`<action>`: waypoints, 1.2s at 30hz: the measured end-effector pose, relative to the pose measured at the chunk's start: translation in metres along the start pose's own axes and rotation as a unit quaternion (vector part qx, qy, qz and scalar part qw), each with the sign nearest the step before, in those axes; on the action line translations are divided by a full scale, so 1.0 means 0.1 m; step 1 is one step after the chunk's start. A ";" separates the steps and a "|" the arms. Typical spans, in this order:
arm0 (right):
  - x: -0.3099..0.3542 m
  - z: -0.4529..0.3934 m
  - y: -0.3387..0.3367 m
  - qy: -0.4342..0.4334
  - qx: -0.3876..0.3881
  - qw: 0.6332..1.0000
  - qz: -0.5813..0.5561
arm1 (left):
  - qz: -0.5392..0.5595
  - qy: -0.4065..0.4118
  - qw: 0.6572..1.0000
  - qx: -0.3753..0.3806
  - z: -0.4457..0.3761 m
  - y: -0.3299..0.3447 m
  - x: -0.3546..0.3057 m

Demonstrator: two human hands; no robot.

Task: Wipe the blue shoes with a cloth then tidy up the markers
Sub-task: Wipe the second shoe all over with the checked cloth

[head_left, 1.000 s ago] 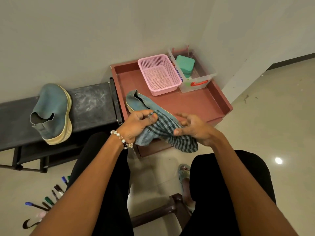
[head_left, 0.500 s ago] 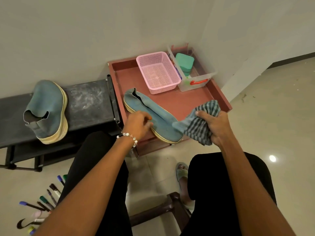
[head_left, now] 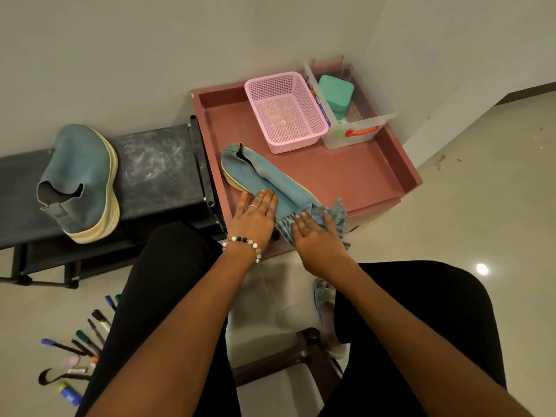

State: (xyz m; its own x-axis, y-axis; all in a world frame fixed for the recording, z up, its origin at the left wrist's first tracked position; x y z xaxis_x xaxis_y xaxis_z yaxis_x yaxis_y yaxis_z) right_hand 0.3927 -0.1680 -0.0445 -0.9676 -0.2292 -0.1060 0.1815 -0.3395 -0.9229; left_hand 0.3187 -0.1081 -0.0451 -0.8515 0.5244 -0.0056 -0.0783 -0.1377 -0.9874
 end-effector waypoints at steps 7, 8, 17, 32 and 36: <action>0.11 -0.14 0.03 -0.059 0.028 0.998 0.016 | 0.076 -0.006 0.996 0.039 -0.02 0.09 0.04; 0.15 -0.22 0.00 -0.068 0.022 0.997 0.015 | 0.080 -0.007 0.996 0.043 -0.03 0.10 0.05; 0.14 -0.08 0.22 -0.102 0.054 0.984 -0.133 | 0.007 0.000 1.000 0.021 -0.02 0.02 0.10; 0.16 -0.36 0.06 -0.062 0.024 0.978 -0.196 | 0.068 -0.016 0.997 0.042 -0.06 0.00 0.15; 0.15 -0.18 0.21 -0.095 0.037 0.970 -0.219 | 0.047 -0.028 0.997 0.048 -0.09 0.01 0.16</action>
State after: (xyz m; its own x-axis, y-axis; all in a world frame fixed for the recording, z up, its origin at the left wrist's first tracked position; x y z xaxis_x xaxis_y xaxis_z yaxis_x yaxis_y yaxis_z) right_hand 0.3784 -0.1619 -0.0726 -0.9064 -0.2089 0.3671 -0.2214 -0.5053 -0.8341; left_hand 0.3095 -0.0917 -0.0477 -0.8852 0.4573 -0.0856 -0.0436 -0.2646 -0.9634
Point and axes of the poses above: each hand's wrist, its own z-axis away from the middle knuckle, its own y-axis out of the palm, x = y × z, the point moved 10 cm from there along -z, towards the middle knuckle, and after that the axes turned 4 degrees about -x, right-handed, at the moved point
